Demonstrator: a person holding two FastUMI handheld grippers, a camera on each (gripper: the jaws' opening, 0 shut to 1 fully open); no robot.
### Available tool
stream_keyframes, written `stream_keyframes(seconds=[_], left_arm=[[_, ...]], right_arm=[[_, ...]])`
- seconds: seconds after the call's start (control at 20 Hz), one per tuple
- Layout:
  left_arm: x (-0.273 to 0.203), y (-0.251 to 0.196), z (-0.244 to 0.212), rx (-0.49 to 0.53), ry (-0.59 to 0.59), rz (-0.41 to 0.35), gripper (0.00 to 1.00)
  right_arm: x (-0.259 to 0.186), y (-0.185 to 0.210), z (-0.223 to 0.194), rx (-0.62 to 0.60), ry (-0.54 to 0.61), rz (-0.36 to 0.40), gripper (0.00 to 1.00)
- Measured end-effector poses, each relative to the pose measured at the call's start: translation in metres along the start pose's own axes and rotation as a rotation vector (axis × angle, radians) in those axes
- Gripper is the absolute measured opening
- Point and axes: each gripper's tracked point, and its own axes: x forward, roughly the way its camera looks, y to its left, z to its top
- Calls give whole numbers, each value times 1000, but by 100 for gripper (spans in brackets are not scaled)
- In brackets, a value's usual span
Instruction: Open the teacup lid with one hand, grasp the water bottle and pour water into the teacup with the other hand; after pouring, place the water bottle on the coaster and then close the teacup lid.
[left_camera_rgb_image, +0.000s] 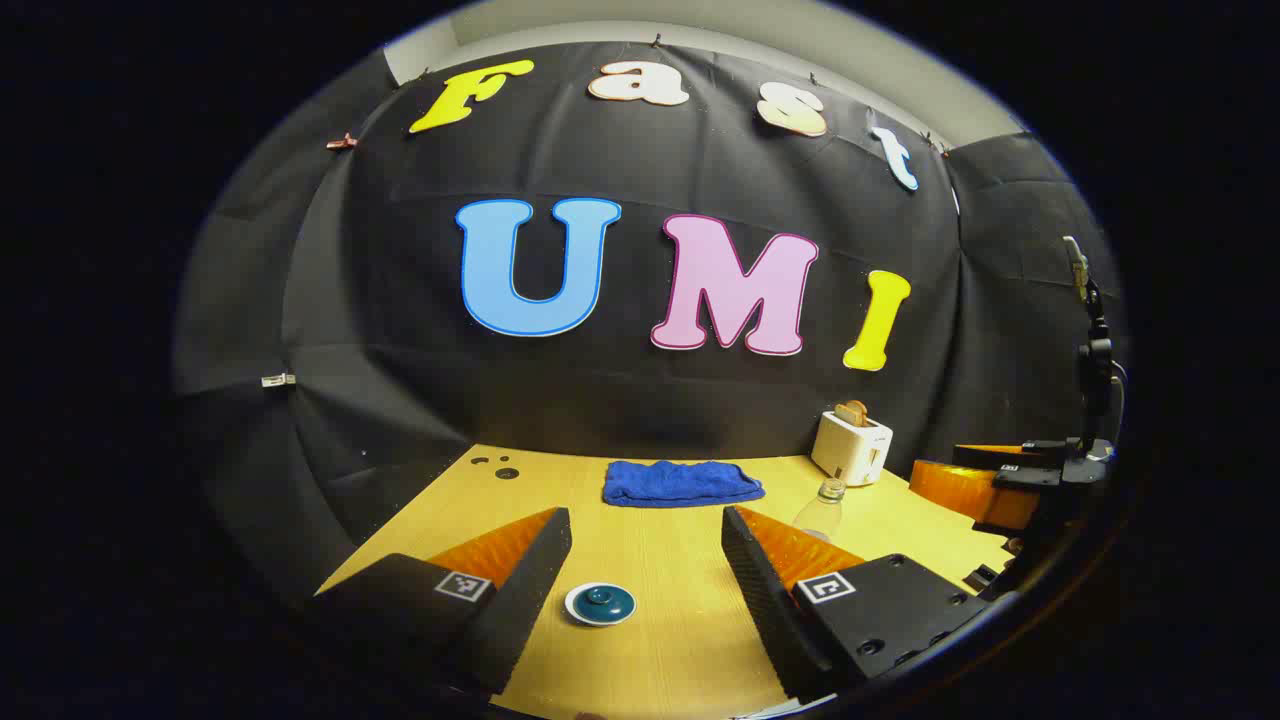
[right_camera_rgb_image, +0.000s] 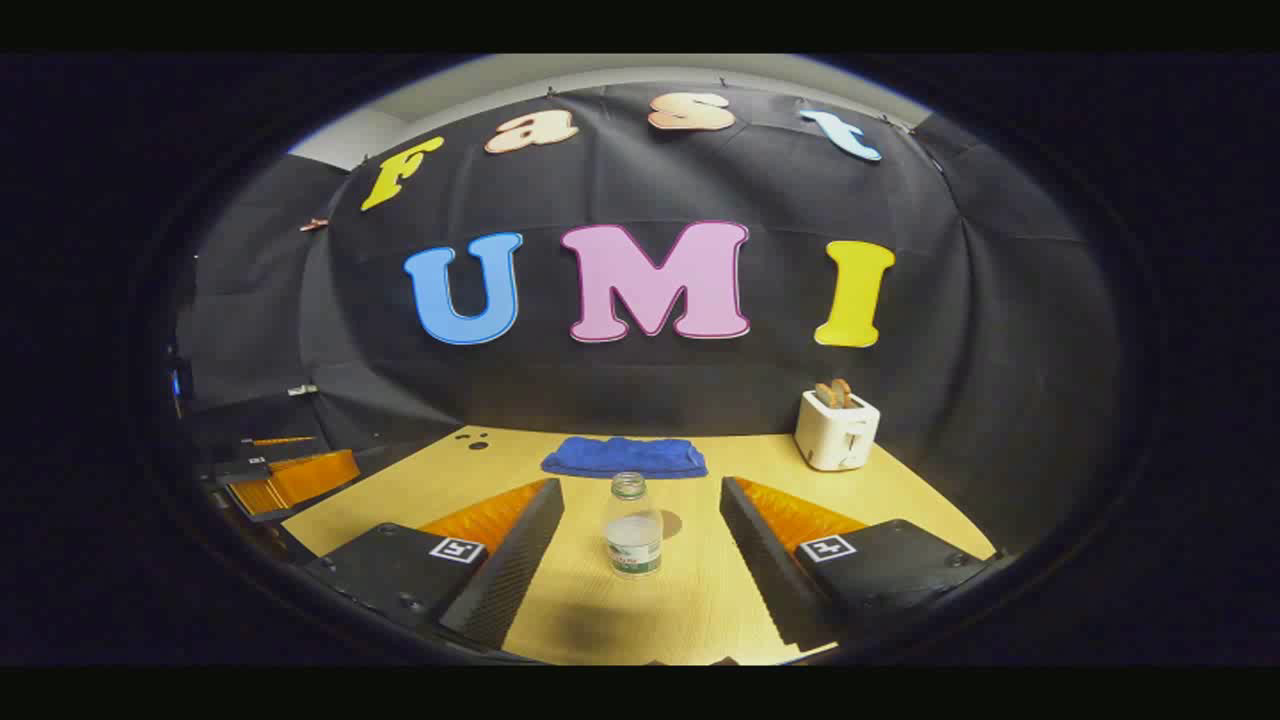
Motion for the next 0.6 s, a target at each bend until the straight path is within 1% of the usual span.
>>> stream_keyframes(seconds=[0.35, 0.5, 0.55, 0.6], left_arm=[[10, 0, -11, 26, 27, 45, 95], [15, 2, -16, 15, 40, 74, 95], [17, 3, -19, 15, 44, 86, 98], [19, 5, -25, 22, 50, 103, 95]], right_arm=[[21, -2, -6, 15, 20, 56, 98], [31, -3, -10, 19, 30, 85, 98], [34, -2, -12, 19, 30, 98, 98], [37, -2, -16, 14, 29, 114, 98]])
